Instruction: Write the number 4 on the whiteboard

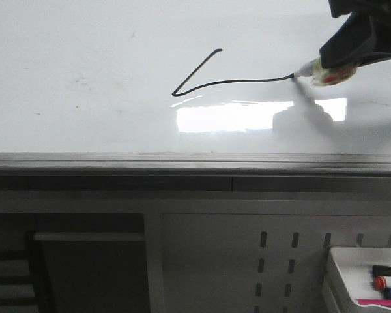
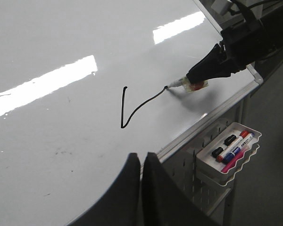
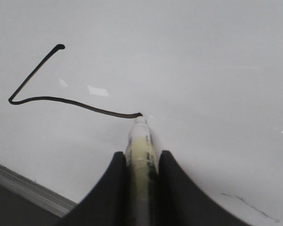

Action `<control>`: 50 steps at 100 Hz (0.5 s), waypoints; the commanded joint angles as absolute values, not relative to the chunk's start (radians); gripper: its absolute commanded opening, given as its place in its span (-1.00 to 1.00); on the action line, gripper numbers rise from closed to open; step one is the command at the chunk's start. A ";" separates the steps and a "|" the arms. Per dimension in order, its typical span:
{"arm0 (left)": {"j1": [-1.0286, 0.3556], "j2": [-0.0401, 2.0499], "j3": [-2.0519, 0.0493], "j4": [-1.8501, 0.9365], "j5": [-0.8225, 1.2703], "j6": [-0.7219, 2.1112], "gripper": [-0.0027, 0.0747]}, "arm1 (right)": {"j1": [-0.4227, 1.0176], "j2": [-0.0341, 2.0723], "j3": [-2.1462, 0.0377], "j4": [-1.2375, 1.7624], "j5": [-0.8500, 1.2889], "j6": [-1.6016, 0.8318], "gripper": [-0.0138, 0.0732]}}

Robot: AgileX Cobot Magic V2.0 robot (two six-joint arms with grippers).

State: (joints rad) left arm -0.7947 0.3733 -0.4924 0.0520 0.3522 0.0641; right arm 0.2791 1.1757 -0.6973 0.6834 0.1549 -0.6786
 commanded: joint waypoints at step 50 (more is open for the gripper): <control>-0.792 0.379 -0.519 0.039 0.258 0.053 -0.98 | 0.390 1.098 -0.811 0.694 0.086 -0.683 -0.82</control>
State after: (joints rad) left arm -0.7947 0.3733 -0.4924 0.0483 0.3489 0.0641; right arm 0.3875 1.0848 -0.7663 0.6857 0.1741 -0.6786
